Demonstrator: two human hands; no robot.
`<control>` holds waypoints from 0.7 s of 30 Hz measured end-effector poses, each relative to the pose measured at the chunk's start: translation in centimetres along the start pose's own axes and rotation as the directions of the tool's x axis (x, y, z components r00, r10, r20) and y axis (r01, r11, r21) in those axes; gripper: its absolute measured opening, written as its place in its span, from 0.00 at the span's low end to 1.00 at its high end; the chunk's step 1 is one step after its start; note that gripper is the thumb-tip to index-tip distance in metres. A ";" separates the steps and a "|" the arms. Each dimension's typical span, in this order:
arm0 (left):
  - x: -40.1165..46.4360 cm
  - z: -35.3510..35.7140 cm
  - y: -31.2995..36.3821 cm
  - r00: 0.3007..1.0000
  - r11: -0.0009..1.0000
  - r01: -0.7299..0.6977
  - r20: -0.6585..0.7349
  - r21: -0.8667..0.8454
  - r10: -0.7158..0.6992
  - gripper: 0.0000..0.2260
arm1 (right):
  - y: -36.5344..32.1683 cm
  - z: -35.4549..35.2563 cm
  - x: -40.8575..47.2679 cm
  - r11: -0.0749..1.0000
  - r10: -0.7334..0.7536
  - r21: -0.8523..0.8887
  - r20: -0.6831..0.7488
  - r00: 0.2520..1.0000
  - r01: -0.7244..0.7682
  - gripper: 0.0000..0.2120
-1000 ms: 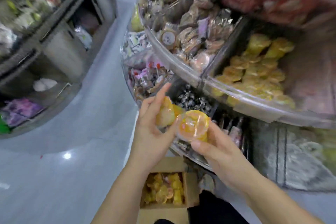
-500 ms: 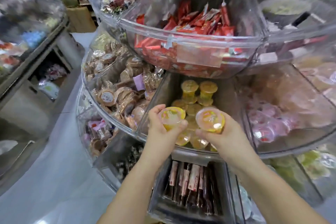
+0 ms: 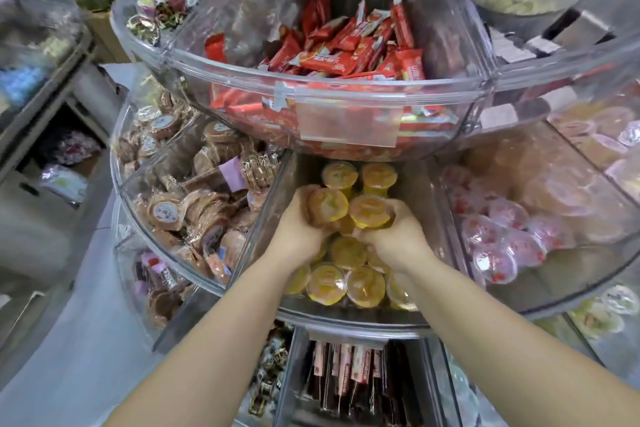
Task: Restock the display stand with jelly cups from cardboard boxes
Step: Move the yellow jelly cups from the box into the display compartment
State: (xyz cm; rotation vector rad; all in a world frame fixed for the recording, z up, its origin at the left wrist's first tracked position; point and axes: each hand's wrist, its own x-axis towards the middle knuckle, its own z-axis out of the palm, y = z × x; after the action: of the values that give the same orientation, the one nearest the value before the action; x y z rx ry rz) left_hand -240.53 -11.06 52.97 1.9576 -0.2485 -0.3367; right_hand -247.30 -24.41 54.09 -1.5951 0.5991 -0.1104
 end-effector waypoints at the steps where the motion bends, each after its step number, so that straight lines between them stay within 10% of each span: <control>1: 0.2 0.0 -0.1 0.999 0.999 0.032 0.000 0.039 -0.032 0.24 | 0.3 0.1 0.2 1.000 0.010 -0.017 -0.006 1.000 -0.010 0.17; 21: 1.5 1.5 -0.1 0.984 0.984 0.127 -0.137 0.122 -0.110 0.24 | 0.8 1.0 2.4 0.990 -0.006 -0.141 -0.013 1.000 0.004 0.20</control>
State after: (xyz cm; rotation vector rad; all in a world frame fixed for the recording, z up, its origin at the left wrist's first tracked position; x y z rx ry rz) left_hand -239.68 -12.80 52.18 2.1198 -0.0702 -0.2744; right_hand -245.08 -24.51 52.49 -1.7338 0.6253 -0.0840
